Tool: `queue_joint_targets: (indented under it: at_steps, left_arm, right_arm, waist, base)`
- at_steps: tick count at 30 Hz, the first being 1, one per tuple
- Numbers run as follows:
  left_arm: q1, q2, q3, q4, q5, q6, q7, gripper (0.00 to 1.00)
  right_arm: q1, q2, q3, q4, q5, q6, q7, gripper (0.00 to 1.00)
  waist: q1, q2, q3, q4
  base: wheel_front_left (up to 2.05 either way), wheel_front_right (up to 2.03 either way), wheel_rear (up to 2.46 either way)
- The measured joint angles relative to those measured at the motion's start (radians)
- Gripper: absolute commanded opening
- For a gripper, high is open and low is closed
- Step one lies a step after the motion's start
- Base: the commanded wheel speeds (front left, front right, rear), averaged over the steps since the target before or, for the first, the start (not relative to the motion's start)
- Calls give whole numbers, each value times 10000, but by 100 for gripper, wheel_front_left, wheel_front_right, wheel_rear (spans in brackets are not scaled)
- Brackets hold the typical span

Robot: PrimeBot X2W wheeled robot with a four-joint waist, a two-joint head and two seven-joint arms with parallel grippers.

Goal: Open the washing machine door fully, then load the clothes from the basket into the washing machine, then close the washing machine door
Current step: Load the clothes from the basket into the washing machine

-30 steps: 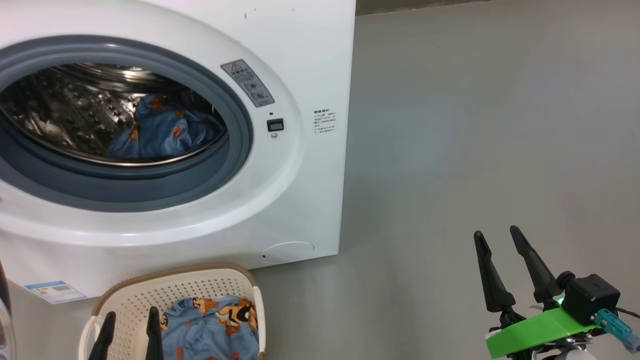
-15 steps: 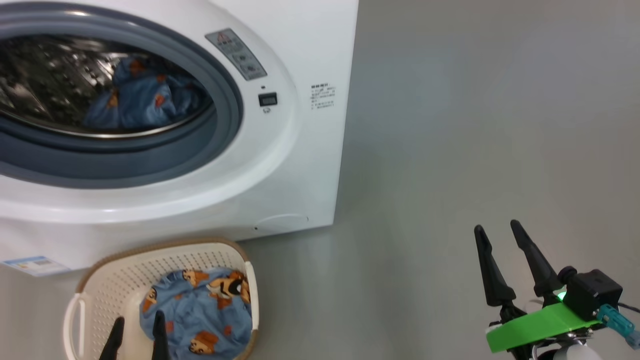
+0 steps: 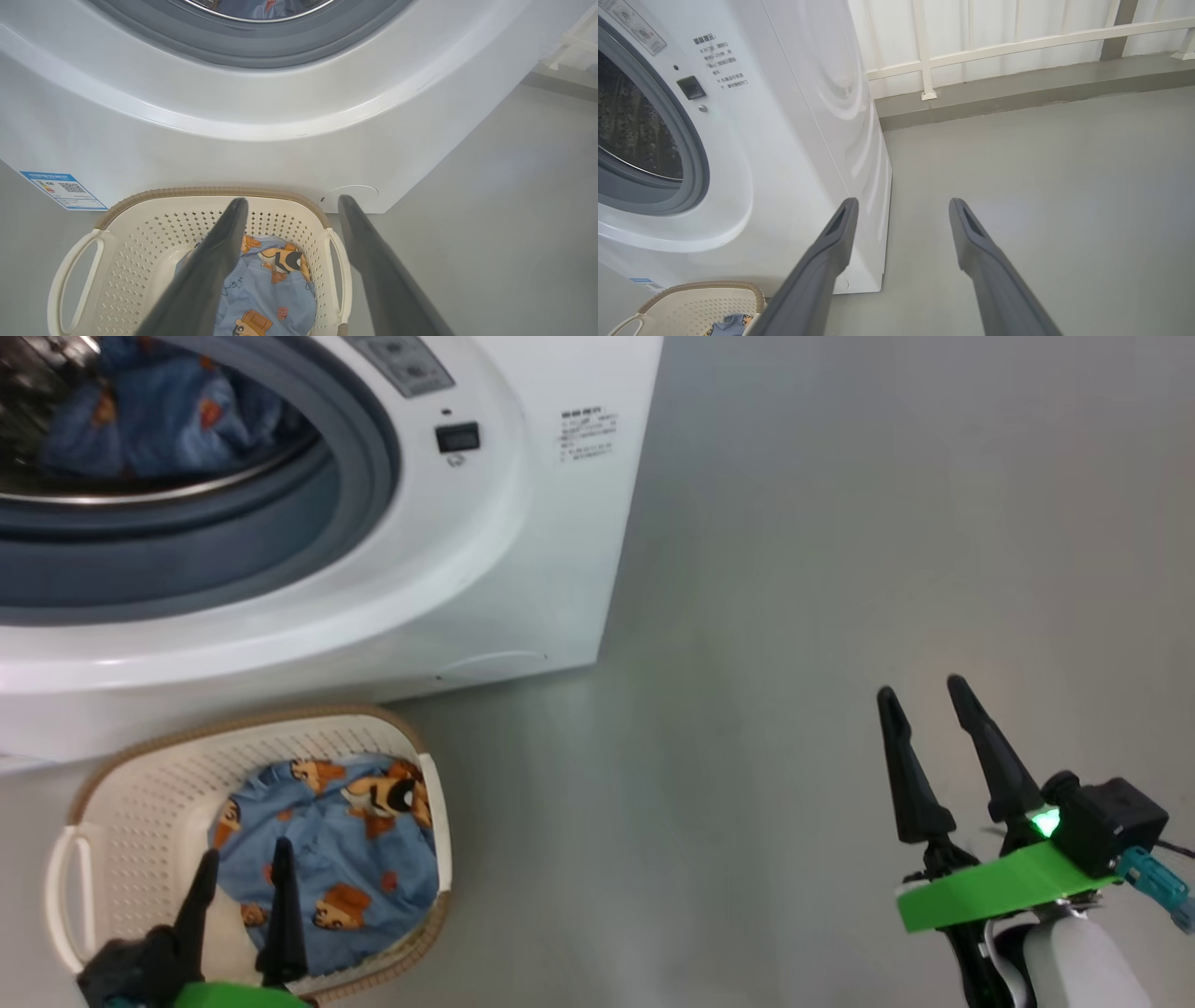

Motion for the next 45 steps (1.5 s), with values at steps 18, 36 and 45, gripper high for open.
queue_joint_targets:
  at_steps: [18,36,45]
  left_arm:
    - [-2636,-31,1014,3204,347,-903,2,100]
    - [-5468,1068,1350,6857,568,-1101,2,100]
    - [-6737,1701,1290,8337,589,-1158,293,100]
  right_arm:
    - [-1035,23,242,-255,84,0,0,100]
    - [-1811,198,418,-443,192,0,-2,100]
    - [-2026,268,537,-449,443,0,-27,100]
  waist:
    - [0,0,2349,-503]
    - [-1,0,4498,-781]
    - [-1,0,5352,-1071]
  base:
    - [0,0,0]
    - [0,0,0]
    - [0,0,0]
